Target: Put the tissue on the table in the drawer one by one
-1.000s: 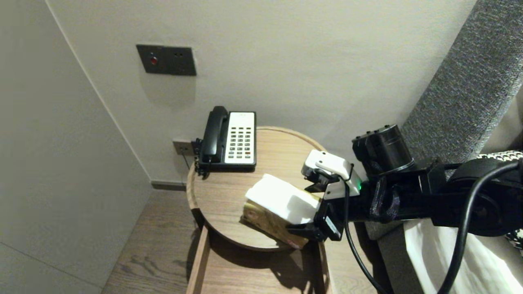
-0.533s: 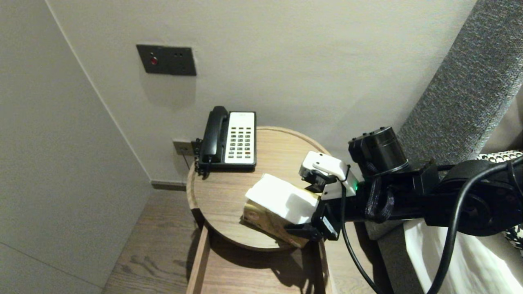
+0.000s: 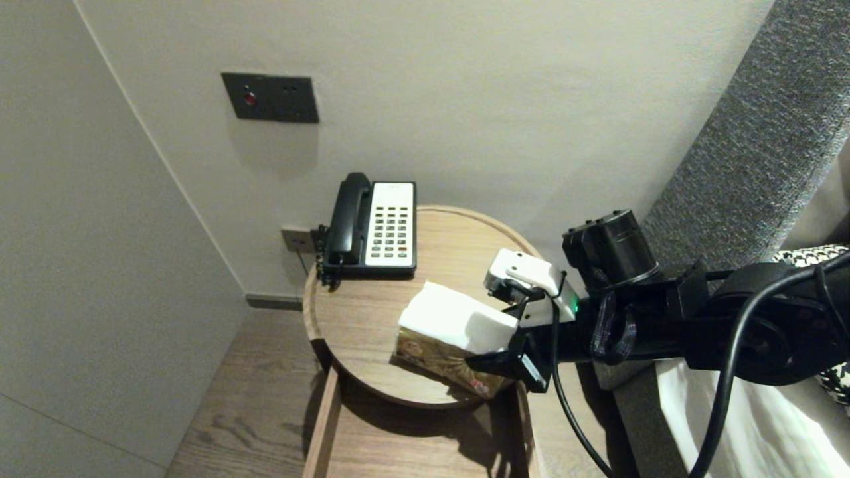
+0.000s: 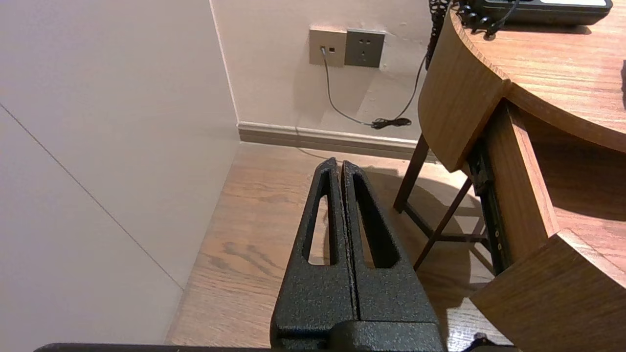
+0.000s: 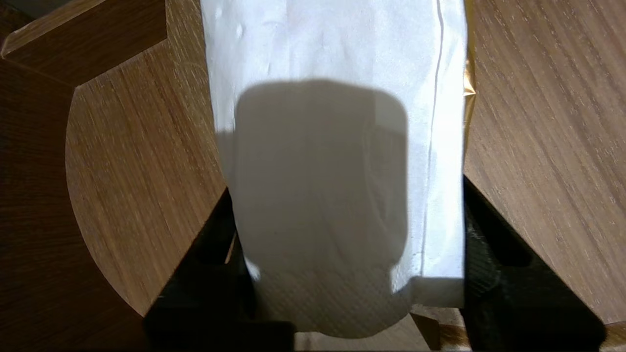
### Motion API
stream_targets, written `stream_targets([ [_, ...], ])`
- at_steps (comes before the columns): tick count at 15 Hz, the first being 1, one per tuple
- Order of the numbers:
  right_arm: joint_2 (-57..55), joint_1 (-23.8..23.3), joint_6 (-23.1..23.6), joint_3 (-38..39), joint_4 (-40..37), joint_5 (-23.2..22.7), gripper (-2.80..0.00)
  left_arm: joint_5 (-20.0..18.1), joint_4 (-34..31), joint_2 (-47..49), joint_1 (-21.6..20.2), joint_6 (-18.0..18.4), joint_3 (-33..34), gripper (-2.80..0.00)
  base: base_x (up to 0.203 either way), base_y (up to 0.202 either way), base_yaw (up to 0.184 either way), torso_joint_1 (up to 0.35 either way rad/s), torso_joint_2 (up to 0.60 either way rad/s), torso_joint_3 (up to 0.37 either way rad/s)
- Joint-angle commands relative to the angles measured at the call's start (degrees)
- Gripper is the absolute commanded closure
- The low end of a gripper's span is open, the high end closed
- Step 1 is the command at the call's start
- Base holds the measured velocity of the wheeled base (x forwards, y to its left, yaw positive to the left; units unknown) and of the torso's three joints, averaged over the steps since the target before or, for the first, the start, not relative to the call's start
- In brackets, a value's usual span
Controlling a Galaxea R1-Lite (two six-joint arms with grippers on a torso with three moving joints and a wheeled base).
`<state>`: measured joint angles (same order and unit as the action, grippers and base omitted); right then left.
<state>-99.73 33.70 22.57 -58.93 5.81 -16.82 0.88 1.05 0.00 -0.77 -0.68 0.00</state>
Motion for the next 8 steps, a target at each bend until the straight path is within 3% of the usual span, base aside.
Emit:
stream_targets([
  [1,-1.29,-1.35,0.1,-0.58,0.07,-0.47,0.0,0.0,0.09,-0.26,-0.02,-0.02,0.0,0.0,0.0,0.0,0.0,0.0,0.0,0.0],
  [8,2.9,-1.52,-1.68,-0.92,-0.41,-0.93,0.0,0.0,0.09,-0.26,-0.02,-0.02,0.0,0.0,0.0,0.0,0.0,0.0,0.0,0.0],
])
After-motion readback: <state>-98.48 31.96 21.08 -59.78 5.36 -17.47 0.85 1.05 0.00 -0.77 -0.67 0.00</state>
